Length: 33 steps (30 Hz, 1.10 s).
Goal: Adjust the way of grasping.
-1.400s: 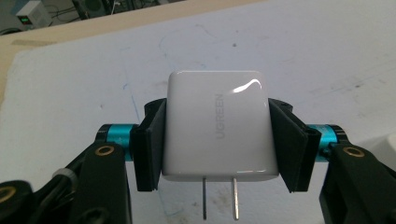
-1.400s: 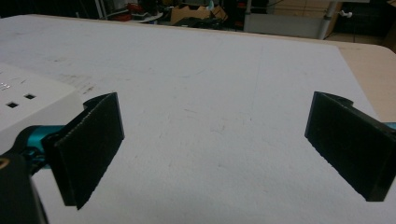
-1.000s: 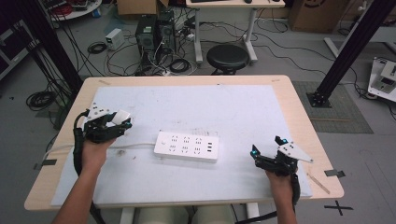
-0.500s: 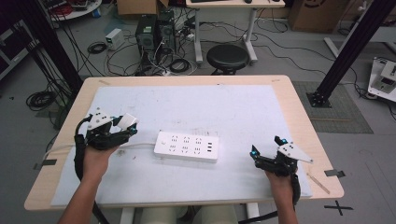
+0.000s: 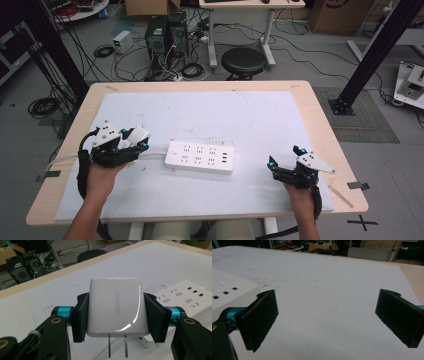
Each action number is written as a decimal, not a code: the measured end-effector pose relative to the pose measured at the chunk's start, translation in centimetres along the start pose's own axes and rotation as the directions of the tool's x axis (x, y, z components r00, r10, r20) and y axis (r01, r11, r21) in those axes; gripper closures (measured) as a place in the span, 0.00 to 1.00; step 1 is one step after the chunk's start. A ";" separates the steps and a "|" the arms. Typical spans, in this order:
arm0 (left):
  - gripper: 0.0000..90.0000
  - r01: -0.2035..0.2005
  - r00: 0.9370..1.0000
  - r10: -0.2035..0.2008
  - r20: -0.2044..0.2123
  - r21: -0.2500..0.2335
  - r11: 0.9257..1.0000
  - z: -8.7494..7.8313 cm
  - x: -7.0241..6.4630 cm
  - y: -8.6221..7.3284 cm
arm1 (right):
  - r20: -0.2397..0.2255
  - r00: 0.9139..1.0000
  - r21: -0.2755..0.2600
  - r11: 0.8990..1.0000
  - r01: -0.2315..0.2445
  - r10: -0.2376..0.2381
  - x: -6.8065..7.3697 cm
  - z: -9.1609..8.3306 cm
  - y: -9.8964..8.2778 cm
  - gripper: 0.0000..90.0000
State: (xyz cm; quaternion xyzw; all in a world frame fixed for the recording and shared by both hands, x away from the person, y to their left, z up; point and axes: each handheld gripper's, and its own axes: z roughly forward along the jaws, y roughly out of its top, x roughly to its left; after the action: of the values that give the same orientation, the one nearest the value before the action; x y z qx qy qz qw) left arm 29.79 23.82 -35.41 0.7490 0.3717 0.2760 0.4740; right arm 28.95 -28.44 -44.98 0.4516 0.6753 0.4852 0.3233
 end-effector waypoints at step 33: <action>0.47 -0.300 0.903 0.301 0.305 -0.051 0.952 0.5 -6.6 1.3 | -0.473 0.874 0.148 0.988 -0.045 0.111 4.1 0.8 4.2 0.07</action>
State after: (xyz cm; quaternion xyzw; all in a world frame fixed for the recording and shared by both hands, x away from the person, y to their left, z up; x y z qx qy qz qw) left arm 26.81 17.82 -34.81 0.8305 0.1723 0.2256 0.4793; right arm 29.29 -23.88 -41.28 0.3645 0.7461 0.5489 0.0955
